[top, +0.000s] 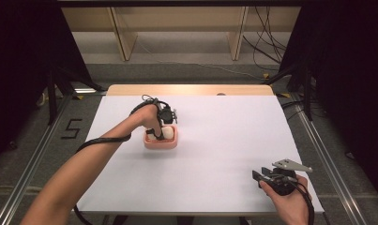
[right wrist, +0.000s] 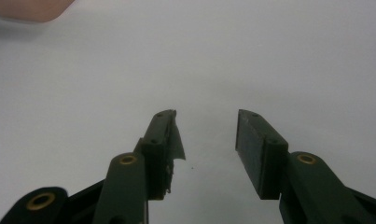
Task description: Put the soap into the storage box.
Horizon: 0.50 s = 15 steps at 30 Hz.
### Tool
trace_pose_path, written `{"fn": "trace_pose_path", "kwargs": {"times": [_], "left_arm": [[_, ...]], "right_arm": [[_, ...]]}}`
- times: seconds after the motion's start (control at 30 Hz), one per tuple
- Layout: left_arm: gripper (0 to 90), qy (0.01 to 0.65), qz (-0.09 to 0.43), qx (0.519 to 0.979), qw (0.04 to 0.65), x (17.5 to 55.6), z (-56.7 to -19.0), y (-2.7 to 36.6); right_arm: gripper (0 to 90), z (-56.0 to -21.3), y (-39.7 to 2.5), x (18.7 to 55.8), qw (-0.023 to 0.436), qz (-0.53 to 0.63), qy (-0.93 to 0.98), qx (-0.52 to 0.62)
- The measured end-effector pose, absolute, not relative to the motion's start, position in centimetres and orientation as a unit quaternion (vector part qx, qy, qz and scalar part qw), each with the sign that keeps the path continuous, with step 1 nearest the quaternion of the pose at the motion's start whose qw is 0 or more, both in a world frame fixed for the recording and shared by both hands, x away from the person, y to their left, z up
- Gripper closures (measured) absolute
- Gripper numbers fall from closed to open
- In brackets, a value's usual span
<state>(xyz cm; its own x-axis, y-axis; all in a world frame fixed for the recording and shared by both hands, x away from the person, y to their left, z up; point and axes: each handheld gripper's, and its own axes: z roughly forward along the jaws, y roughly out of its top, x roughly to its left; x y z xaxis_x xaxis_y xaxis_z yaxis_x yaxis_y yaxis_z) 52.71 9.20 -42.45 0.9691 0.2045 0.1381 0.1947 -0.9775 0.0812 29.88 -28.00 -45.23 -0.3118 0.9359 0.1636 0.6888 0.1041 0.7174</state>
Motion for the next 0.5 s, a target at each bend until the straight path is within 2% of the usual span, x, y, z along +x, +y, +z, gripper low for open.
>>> {"fn": "trace_pose_path", "kwargs": {"times": [0.5], "left_arm": [[48.8, 0.1, 0.074, 0.991, 0.038, 53.15, -42.65, 9.36]], "right_arm": [[57.5, -45.23, -27.99, 29.88, 0.169, 0.365, 0.724, 0.561]]}}
